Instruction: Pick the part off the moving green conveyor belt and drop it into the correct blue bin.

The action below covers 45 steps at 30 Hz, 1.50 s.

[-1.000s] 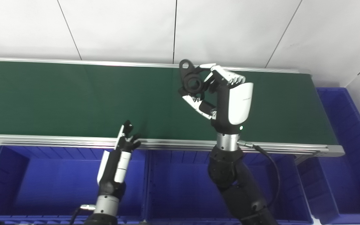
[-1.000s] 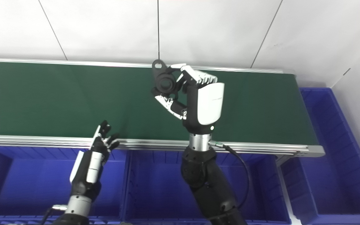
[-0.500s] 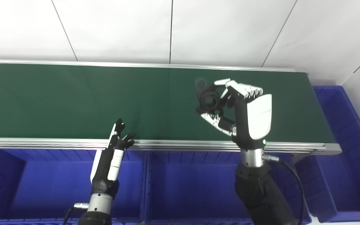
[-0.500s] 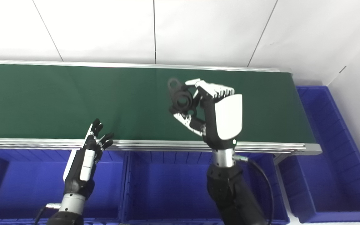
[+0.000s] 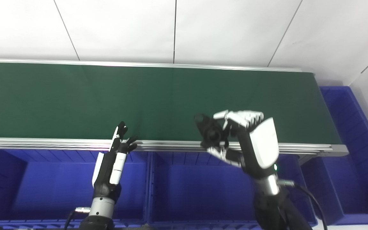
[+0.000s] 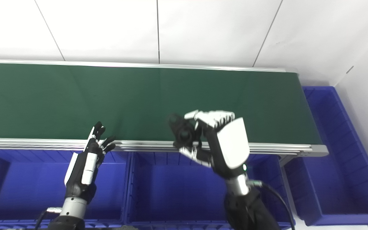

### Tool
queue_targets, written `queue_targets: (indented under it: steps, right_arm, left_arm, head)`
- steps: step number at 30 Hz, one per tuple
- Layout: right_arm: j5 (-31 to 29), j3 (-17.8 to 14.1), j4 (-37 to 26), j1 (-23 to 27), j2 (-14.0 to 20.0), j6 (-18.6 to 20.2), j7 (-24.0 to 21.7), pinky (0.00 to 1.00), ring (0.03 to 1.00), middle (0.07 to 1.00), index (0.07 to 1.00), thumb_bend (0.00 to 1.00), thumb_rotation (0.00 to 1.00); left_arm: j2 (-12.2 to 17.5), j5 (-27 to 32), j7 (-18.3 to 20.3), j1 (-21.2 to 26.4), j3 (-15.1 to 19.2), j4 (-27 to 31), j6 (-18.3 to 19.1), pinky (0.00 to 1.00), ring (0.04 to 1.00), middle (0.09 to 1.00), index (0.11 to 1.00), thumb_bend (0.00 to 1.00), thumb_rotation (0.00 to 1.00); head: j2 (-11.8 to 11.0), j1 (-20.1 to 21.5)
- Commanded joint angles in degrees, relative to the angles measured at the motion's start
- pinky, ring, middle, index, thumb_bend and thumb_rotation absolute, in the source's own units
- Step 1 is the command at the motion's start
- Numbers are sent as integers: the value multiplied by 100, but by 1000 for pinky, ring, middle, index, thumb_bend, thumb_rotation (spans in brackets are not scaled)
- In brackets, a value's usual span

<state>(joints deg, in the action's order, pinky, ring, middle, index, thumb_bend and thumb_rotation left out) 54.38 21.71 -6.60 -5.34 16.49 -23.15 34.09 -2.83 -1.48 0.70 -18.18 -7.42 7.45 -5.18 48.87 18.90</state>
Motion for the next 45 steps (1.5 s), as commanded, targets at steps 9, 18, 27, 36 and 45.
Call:
queue_targets:
  steps: [9, 18, 27, 36, 45]
  right_arm:
    - [129, 420, 330, -289, 685, -374, 316, 134, 189, 252, 482, 497, 152]
    - [324, 257, 868, -402, 777, 225, -697, 159, 206, 295, 484, 493, 155]
    - [618, 51, 491, -553, 563, 1771, -2620, 311, 385, 560, 707, 791, 507]
    - [530, -32, 310, -602, 426, 2255, -3303, 490, 647, 812, 819, 1000, 642]
    - [34, -151, 495, -638, 334, 1947, -3107, 498, 665, 804, 818, 1000, 727]
  left_arm:
    - [87, -10, 75, -6, -16, 355, -6, 851, 876, 1000, 1000, 703, 963]
    - [59, -29, 48, -136, -49, 548, 115, 862, 878, 1000, 1000, 737, 960]
    - [25, 10, 47, -207, -72, 692, 204, 858, 870, 994, 1000, 743, 957]
    - [40, -1, 61, -219, -69, 677, 171, 857, 865, 995, 1000, 729, 966]
    - [28, -93, 33, -251, -96, 649, 135, 852, 872, 992, 1000, 724, 968]
  head:
    - [15, -56]
    - [36, -91]
    - [35, -184]
    - [15, -222]
    - [-97, -402]
